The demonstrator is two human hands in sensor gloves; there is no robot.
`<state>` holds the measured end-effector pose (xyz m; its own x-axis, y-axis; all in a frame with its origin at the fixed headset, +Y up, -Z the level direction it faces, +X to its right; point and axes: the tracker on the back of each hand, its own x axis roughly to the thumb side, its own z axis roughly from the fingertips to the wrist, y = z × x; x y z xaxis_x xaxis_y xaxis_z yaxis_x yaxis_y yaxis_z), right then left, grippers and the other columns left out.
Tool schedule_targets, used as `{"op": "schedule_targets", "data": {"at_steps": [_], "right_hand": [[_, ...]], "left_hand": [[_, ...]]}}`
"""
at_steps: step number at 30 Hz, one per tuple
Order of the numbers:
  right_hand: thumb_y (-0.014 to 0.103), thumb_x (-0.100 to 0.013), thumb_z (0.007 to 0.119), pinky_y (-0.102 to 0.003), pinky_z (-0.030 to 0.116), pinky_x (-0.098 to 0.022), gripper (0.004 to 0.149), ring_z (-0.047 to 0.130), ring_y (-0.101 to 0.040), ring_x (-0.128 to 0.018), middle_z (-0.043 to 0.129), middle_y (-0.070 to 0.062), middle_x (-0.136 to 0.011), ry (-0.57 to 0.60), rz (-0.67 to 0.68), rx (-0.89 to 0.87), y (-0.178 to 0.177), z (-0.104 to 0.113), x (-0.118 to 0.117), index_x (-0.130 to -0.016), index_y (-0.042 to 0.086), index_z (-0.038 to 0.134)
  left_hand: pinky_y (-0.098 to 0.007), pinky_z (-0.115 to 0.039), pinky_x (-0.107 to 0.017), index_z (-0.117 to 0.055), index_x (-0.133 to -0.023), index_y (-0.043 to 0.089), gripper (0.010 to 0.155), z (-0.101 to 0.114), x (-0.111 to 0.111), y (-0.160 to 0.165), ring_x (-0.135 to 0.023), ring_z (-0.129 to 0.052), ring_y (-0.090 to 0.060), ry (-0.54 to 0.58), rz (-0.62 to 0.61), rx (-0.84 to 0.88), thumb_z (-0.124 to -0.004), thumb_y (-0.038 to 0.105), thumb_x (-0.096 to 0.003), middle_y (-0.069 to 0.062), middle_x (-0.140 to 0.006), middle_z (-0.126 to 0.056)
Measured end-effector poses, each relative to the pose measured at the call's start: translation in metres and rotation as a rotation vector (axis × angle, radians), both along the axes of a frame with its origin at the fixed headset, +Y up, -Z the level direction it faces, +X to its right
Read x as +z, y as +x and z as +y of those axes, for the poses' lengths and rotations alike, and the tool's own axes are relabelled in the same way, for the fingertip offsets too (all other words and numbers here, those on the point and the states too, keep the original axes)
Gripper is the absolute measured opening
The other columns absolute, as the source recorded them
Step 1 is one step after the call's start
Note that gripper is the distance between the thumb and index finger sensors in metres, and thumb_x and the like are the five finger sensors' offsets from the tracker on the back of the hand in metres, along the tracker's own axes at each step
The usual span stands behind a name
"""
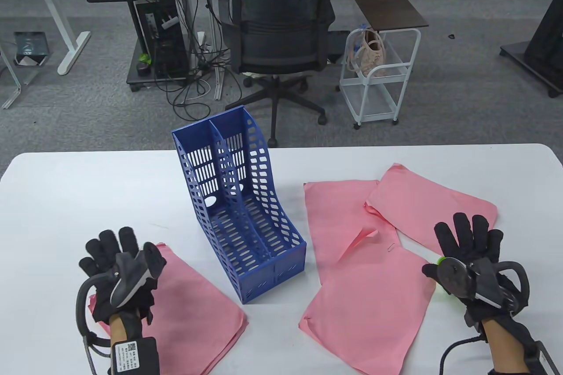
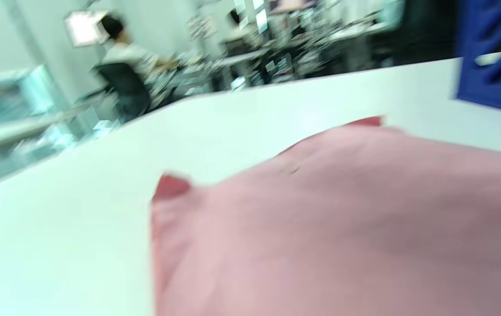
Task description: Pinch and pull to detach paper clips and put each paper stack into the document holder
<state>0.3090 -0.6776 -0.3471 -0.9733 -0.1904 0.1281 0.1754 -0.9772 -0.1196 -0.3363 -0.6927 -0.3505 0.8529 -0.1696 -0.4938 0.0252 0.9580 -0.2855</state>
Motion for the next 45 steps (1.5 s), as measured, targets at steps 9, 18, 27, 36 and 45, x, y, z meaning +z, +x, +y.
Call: {"op": "schedule_targets", "data": {"at_steps": [9, 18, 27, 36, 45], "right_hand": [[0.061, -0.054, 0.056, -0.075, 0.016, -0.074, 0.089, 0.001, -0.064, -0.102, 0.002, -0.034, -0.119, -0.012, -0.007, -0.017, 0.002, 0.001, -0.001, -0.118, 0.015, 0.016], [0.061, -0.054, 0.056, -0.075, 0.016, -0.074, 0.089, 0.002, -0.064, -0.102, 0.002, -0.034, -0.119, -0.018, -0.003, 0.000, 0.000, 0.000, -0.001, -0.118, 0.014, 0.017], [0.061, -0.053, 0.056, -0.075, 0.017, -0.074, 0.089, 0.002, -0.064, -0.102, 0.002, -0.034, -0.119, -0.020, 0.006, 0.022, -0.002, -0.003, -0.001, -0.118, 0.014, 0.017], [0.061, -0.053, 0.056, -0.075, 0.017, -0.074, 0.089, 0.002, -0.064, -0.102, 0.005, -0.034, -0.119, -0.020, 0.004, 0.025, -0.002, -0.003, 0.000, -0.118, 0.014, 0.018], [0.061, -0.054, 0.056, -0.075, 0.017, -0.074, 0.089, 0.002, -0.064, -0.102, 0.005, -0.034, -0.119, -0.014, 0.002, 0.014, -0.001, -0.003, 0.000, -0.118, 0.014, 0.018]], "left_hand": [[-0.071, -0.025, -0.075, 0.003, -0.114, -0.007, 0.116, -0.055, 0.025, -0.053, -0.104, -0.011, -0.067, -0.121, 0.395, 0.314, -0.060, 0.067, -0.0500, -0.041, -0.114, -0.002], [-0.072, -0.026, -0.075, -0.006, -0.117, -0.006, 0.113, -0.083, 0.033, -0.064, -0.103, -0.012, -0.067, -0.158, 0.468, 0.464, -0.067, 0.060, -0.0486, -0.039, -0.115, -0.004], [-0.068, -0.037, -0.077, -0.039, -0.110, 0.006, 0.082, -0.079, 0.030, -0.062, -0.107, -0.023, -0.062, -0.056, 0.429, 0.388, -0.076, 0.048, -0.0493, -0.032, -0.120, -0.018], [-0.068, -0.044, -0.075, -0.064, -0.090, 0.020, 0.041, -0.081, 0.032, -0.065, -0.106, -0.035, -0.061, 0.104, 0.479, 0.397, -0.075, 0.036, -0.0534, -0.027, -0.119, -0.035], [-0.058, -0.064, -0.073, -0.058, -0.093, 0.031, 0.040, -0.042, 0.023, -0.056, -0.086, -0.090, -0.032, 0.400, 0.348, 0.648, -0.066, 0.022, -0.0547, -0.003, -0.091, -0.082]]}}
